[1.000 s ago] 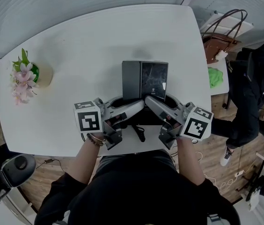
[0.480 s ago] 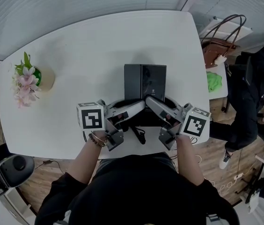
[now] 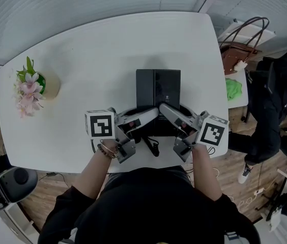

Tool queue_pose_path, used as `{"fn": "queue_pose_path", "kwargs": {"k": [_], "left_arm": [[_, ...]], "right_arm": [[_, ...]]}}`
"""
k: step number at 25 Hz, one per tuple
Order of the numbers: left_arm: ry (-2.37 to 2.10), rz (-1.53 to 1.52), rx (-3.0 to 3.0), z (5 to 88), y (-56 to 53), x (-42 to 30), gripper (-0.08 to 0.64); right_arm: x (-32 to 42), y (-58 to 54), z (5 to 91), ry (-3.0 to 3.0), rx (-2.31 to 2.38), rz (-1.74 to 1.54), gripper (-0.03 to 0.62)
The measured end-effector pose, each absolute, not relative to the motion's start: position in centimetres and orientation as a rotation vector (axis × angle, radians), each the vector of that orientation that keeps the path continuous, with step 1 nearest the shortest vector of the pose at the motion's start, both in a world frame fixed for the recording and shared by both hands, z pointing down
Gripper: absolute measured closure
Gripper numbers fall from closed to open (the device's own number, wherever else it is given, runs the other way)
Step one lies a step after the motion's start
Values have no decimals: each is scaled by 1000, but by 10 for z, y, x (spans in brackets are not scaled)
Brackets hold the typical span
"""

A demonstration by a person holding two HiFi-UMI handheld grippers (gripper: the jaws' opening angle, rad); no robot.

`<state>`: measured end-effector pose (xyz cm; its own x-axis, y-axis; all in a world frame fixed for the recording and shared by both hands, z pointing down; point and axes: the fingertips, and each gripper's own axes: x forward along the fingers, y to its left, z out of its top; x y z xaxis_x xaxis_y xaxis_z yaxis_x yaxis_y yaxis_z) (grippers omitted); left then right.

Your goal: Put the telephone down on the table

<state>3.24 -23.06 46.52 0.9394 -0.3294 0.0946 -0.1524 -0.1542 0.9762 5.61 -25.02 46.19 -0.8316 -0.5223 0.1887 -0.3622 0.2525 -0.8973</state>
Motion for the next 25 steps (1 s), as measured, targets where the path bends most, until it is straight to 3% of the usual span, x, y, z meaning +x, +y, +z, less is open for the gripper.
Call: {"fn": "queue_pose_path", "kwargs": {"k": [25], "left_arm": [[-489,-72,1752,471,-234,36,339]], "right_arm": [[53,-253,464,2260,-734,-1718,396]]}}
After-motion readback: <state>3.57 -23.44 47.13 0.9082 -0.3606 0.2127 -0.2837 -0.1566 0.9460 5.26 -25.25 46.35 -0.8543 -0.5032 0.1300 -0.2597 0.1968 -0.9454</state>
